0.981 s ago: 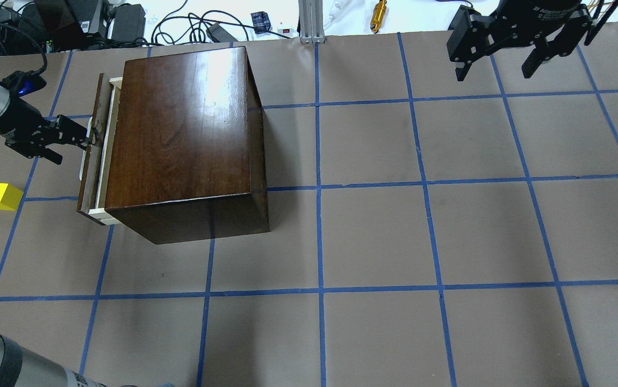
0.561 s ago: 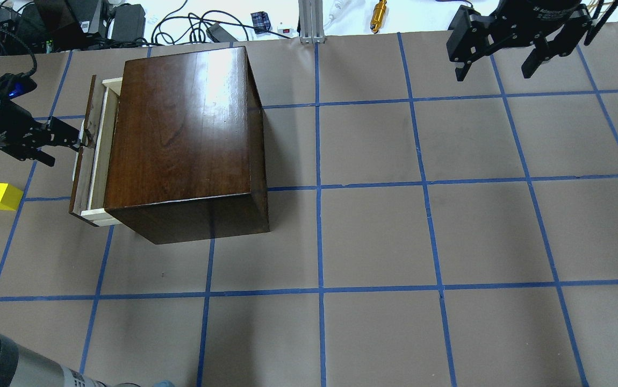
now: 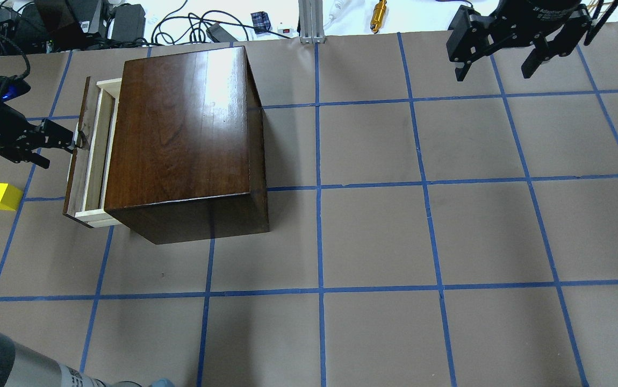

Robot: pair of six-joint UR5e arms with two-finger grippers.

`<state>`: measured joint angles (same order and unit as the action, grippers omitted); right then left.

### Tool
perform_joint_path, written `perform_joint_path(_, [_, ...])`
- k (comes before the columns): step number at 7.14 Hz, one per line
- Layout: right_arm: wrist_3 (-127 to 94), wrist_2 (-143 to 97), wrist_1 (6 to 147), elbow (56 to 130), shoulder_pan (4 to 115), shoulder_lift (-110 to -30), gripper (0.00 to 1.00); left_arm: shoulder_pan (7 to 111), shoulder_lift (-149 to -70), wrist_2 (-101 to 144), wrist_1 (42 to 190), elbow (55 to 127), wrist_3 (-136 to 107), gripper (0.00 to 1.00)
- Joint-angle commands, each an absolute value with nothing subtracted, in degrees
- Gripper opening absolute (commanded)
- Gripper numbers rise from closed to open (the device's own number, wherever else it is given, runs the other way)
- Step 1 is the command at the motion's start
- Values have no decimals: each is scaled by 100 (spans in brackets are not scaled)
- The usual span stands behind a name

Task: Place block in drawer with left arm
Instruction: 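Pull the drawer open with the left gripper, away from the cabinet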

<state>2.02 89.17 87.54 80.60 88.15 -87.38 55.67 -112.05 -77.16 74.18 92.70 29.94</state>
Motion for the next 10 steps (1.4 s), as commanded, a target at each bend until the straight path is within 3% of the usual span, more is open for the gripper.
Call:
perform_joint_path(1, [202,8912,8754,8060,8807,-8745,100,5459,-11206,-7708,7418,9272,3006,100])
perform_joint_path(10, [202,8912,8754,8060,8815,-8745,100,5265,-11206,-7998,7453,9070,3111,100])
